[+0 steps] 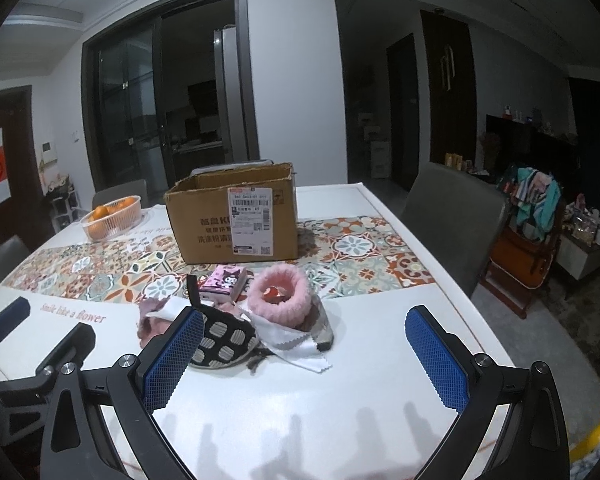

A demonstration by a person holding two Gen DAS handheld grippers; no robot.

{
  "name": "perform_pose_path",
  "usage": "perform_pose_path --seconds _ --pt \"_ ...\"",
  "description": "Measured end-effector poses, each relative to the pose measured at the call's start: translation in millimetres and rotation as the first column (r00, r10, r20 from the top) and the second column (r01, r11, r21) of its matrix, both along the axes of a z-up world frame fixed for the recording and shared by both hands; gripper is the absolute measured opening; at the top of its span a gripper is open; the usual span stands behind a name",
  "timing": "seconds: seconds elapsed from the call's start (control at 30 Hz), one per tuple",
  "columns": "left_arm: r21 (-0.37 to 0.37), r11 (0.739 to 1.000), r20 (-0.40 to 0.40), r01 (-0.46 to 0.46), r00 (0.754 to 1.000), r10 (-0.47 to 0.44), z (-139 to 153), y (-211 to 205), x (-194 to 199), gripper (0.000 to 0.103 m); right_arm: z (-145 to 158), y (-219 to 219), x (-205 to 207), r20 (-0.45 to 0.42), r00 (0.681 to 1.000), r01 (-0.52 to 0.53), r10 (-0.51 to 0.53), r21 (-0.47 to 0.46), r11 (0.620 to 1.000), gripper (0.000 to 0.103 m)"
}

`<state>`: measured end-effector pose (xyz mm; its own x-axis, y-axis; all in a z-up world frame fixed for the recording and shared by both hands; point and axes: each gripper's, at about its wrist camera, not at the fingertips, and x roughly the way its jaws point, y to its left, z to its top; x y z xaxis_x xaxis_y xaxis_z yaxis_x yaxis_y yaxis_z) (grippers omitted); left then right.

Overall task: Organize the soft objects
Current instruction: 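Grasp the black-and-white pouch with the left tool while the right tool grasps the pink scrunchie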

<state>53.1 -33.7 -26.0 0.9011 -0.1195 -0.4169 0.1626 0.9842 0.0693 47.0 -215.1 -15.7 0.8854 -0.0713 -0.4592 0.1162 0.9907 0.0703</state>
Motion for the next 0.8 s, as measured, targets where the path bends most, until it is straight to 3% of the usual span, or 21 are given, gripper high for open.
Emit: perform_pose_path --seconds 0.4,0.57,0.8 --pt "0.014 0.995 -0.058 0.094 0.994 -0.093 -27.0 -13.8 44.0 0.095 -20.2 -1.5 59.8 -0.069 0.995 -0.071 0.071 0.002 0.997 0.103" --pt "0.026 0.988 -0.088 0.153 0.985 -0.150 -36.3 -19.5 59.7 0.083 -32.9 -1.4 83.3 -0.106 0.989 -0.100 0.102 0.026 0.995 0.103" --pt "0.035 0.972 -0.127 0.234 0.965 -0.228 -47.5 -29.8 77.7 0.073 -45.0 -0.2 109.5 -0.139 0.983 -0.113 0.118 0.043 0.993 0.102"
